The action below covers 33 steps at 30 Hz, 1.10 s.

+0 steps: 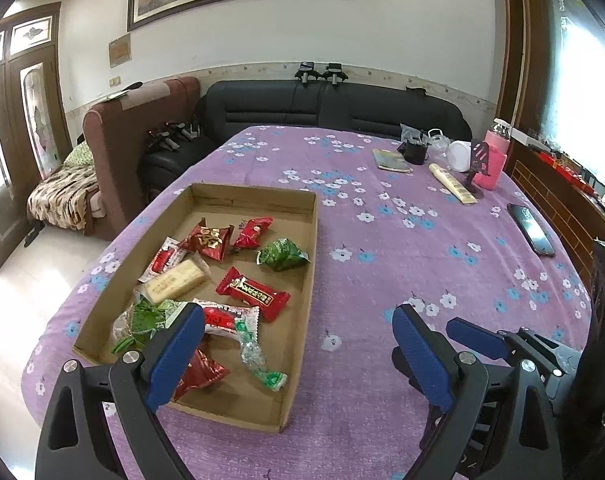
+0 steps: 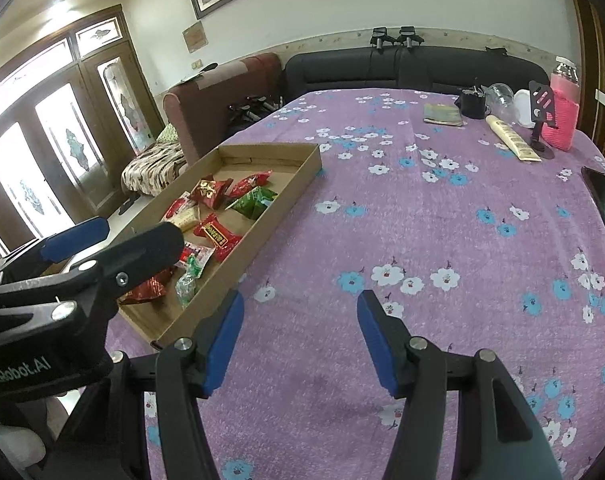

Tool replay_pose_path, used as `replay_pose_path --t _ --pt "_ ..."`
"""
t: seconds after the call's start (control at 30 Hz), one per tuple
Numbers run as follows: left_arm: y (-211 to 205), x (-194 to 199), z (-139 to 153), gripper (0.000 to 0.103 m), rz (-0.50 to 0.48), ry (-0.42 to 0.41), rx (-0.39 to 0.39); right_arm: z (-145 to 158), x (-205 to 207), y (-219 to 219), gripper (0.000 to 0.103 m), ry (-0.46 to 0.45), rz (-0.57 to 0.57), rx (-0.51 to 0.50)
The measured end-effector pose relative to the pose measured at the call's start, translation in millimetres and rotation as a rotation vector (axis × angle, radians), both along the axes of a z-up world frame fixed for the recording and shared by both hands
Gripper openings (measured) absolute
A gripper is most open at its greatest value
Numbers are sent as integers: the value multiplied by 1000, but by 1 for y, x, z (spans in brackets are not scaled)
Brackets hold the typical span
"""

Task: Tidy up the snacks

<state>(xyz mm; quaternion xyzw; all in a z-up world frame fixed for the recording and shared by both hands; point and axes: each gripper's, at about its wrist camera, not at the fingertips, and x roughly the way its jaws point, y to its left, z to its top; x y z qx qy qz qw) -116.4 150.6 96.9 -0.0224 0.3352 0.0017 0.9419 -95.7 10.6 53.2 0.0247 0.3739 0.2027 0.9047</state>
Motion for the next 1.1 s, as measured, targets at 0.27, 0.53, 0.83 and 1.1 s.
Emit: replay_pose_path --t 0.27,0.53,0.83,1.1 --pt "6 -5 2 97 7 -14 -23 -1 -4 8 59 1 11 -19" --pt "16 -21 12 97 27 -59 -45 8 -18 14 59 -20 16 -30" --pt "21 -68 48 97 87 -245 5 27 -48 22 62 -81 38 -29" --pt "9 -148 99 103 194 -607 150 49 -72 27 65 -154 64 -6"
